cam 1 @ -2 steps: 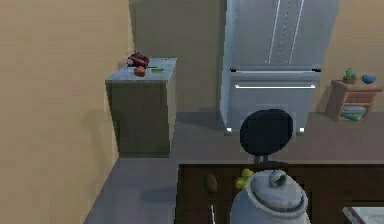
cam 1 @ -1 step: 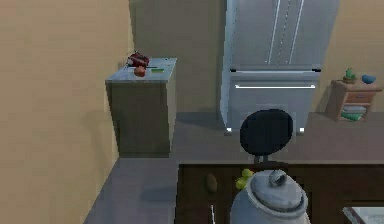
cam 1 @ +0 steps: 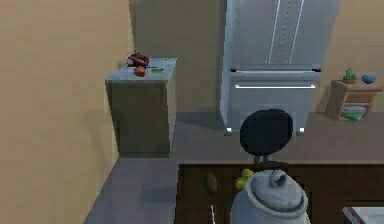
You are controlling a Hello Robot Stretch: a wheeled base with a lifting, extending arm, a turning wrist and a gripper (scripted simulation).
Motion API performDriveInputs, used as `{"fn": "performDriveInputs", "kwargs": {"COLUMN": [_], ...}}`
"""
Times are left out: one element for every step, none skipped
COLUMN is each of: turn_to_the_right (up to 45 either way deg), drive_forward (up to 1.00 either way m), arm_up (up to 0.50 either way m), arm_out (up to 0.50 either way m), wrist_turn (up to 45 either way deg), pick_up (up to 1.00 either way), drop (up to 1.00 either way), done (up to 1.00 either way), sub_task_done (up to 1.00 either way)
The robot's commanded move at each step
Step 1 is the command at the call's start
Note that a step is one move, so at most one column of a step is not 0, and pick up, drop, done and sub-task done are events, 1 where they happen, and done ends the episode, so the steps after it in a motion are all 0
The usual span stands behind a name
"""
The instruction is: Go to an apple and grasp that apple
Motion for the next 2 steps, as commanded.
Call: {"fn": "performDriveInputs", "kwargs": {"turn_to_the_right": [0.0, 0.0], "drive_forward": [0.0, 0.0], "arm_up": [0.1, 0.0], "arm_out": [0.0, 0.0], "wrist_turn": [0.0, 0.0], "pick_up": [0.0, 0.0], "drop": [0.0, 0.0], "done": [0.0, 1.0], "sub_task_done": [0.0, 0.0]}}
